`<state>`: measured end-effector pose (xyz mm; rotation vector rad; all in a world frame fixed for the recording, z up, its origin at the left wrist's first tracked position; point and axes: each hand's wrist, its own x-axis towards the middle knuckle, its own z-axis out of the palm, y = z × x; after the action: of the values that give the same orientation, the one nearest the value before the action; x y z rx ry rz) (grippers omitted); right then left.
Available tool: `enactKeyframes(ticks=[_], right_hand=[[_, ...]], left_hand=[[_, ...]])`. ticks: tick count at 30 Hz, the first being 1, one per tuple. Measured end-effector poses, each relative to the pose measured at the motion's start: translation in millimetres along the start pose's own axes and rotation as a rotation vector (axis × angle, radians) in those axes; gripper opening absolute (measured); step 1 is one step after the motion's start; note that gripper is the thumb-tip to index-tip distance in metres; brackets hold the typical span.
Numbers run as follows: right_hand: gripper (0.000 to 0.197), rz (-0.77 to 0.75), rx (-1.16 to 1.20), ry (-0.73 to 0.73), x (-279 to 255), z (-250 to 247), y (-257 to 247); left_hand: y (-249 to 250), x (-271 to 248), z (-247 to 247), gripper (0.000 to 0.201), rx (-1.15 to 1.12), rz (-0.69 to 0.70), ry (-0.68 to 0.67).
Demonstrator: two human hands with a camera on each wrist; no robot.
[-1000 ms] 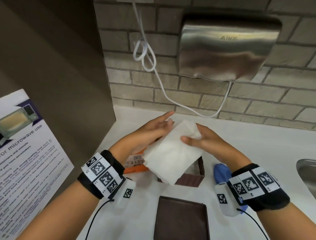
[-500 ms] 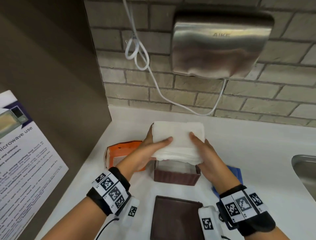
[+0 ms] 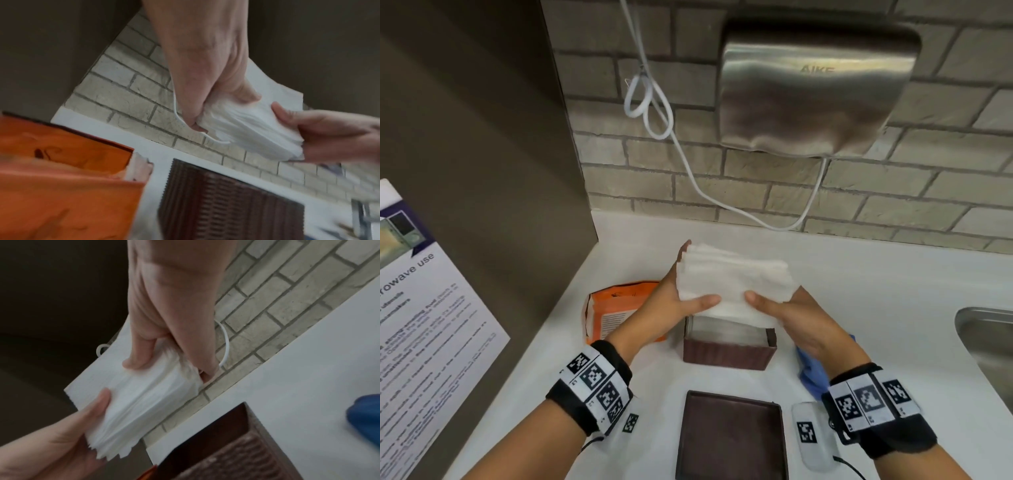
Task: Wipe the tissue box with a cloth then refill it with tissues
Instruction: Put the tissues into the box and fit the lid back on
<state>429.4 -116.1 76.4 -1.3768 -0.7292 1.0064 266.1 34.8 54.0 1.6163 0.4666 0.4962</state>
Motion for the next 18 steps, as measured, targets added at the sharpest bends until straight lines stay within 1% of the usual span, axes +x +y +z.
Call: enactKeyframes(ticks=[2,5,9,11,13,16,18], right_hand=[[0.052,-0.010,-0.125,0.007,-1.1,-5.0,11.1],[0.056,-0.013,-0.260,0.027,-5.1,-5.9,33.1],[0.066,-0.039,-0.308,-0.004,-10.6,-3.9,50.3],[0.065,-0.051,-0.316,0.000,-10.3,-4.6,50.3],[0.059,-0.045,-0.273,0.039,-10.0,-3.0,44.4],[0.054,-0.030,-0.103,0.105,-8.1,3.4,29.9],[0.052,-0.022,-0.005,0.130,-4.0,8.1,23.3]], left_hand=[[-9.1,-3.8,-1.5,0.106,0.079,-0.037,0.000],[-25.8,-13.5,-1.3,0.113,0.143,-0.081,-0.034],[-37.7,-23.4,-1.1,0.121,0.185,-0.113,-0.061],[-37.5,-22.3,-1.3,0.119,0.200,-0.101,-0.041],[-32.3,-18.1,-1.4,0.113,0.190,-0.074,0.013],[-15.8,-10.8,3.5,0.097,0.072,-0.072,0.143],[-8.8,-5.9,8.7,0.091,-0.051,-0.093,0.164]])
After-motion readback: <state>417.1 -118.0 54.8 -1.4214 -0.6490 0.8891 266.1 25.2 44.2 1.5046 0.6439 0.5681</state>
